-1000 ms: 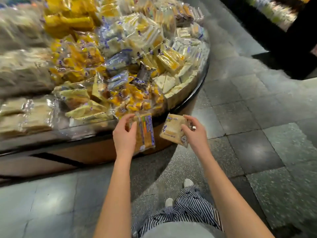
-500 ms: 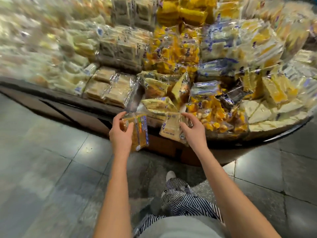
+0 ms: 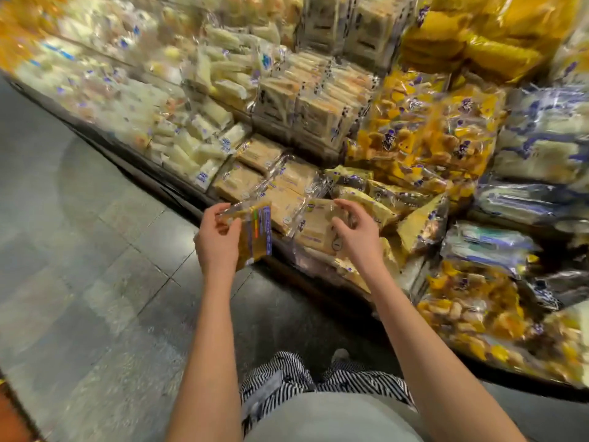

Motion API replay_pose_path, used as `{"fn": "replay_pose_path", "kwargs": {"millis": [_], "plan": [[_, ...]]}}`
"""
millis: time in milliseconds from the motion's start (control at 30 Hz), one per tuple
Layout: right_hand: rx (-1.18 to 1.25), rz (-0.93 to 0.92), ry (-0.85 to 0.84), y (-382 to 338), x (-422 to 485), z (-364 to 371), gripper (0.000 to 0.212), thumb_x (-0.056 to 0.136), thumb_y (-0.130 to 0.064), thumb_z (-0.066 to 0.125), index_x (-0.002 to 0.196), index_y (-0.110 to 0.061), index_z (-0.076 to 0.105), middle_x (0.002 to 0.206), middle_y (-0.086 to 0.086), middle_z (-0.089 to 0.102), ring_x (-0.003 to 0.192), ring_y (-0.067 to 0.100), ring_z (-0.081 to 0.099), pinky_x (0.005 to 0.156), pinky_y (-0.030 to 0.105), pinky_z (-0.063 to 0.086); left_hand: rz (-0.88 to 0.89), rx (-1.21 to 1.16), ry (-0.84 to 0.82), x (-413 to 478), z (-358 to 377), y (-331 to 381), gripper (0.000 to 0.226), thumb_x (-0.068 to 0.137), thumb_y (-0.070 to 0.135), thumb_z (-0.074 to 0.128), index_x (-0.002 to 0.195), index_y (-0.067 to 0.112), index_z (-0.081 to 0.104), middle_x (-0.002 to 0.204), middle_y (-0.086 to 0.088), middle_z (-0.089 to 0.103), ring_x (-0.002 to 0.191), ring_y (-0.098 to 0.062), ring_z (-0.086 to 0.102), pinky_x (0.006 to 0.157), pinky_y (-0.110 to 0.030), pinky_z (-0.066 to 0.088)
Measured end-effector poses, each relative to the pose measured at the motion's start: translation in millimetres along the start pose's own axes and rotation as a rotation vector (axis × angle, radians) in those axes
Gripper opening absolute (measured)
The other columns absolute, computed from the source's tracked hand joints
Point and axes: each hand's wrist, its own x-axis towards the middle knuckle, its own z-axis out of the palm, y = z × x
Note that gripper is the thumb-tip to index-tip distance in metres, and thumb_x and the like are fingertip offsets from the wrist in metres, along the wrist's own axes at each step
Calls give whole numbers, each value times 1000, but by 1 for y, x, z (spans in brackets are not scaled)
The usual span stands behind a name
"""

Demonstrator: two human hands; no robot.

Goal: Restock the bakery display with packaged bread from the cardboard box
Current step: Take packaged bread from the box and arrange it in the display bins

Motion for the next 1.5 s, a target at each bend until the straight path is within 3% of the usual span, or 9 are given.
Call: {"fn": "replay_pose_path", "kwargs": {"millis": [100, 200, 467, 600, 767, 933, 1067, 1300, 1500], "plan": [[1, 21, -3, 0, 25, 14, 35, 96, -15, 58, 128, -29, 59, 120, -12, 55, 113, 13, 56, 83, 29, 57, 7, -13, 22, 26, 3, 2, 27, 93, 11, 62, 113, 29, 59, 115, 0, 64, 105, -16, 61, 63, -10, 47], [-5, 61, 21, -3, 53, 33, 35, 96, -15, 57, 128, -28, 58, 124, -9, 56, 113, 14, 56, 83, 31, 57, 5, -20, -5, 59, 5, -2, 30, 93, 9, 61, 109, 34, 59, 123, -6, 61, 108, -20, 60, 53, -3, 45], [-18, 121, 186, -13, 132, 94, 37, 93, -16, 57, 128, -28, 59, 123, -7, 61, 96, 15, 56, 94, 47, 51, 103, 22, -187, 169, 12, 5, 29, 94, 8, 60, 109, 33, 60, 117, -2, 59, 98, -14, 59, 53, -4, 47], [-44, 213, 234, -14, 163, 119, 47, 90, -13, 61, 135, -25, 55, 128, -7, 55, 117, 22, 56, 104, 46, 46, 158, -5, -244, 224, 27, 17, 28, 93, 5, 62, 108, 29, 61, 100, 7, 59, 82, -1, 56, 59, -7, 48], [-192, 391, 134, -16, 183, 145, 82, 88, -7, 68, 155, -24, 23, 159, 13, 15, 144, 28, 27, 116, 39, 27, 253, 36, -446, 271, 52, 20, 27, 89, 8, 66, 109, 27, 65, 90, 17, 57, 82, 6, 56, 68, -5, 43], [-350, 444, 198, -6, 188, 162, 78, 89, -13, 71, 153, -28, 28, 163, 11, -4, 149, 32, 10, 118, 41, 20, 319, 27, -612, 292, 73, 21, 29, 89, 6, 67, 111, 25, 66, 92, 15, 61, 84, 11, 56, 75, -7, 44], [-568, 458, 263, -5, 193, 177, 71, 91, -27, 69, 152, -25, 31, 163, 9, -14, 149, 38, 2, 119, 48, 19, 343, 9, -657, 301, 81, 22, 27, 91, 11, 65, 115, 24, 65, 95, 7, 65, 87, -2, 58, 76, -13, 47], [-884, 376, 170, 16, 185, 199, 64, 103, -50, 32, 157, -22, 15, 165, 11, -1, 150, 36, -13, 121, 52, -4, 371, 6, -691, 307, 91, 25, 27, 92, 10, 63, 117, 21, 66, 89, 14, 60, 86, -8, 58, 78, -22, 50], [-706, 377, 171, -8, 191, 180, 53, 102, -39, 43, 152, -22, 33, 163, 8, 19, 151, 30, -4, 123, 46, 2, 347, -89, -654, 298, 87, 29, 25, 93, 9, 63, 115, 20, 65, 90, 12, 61, 78, 3, 54, 72, -10, 46]]}}
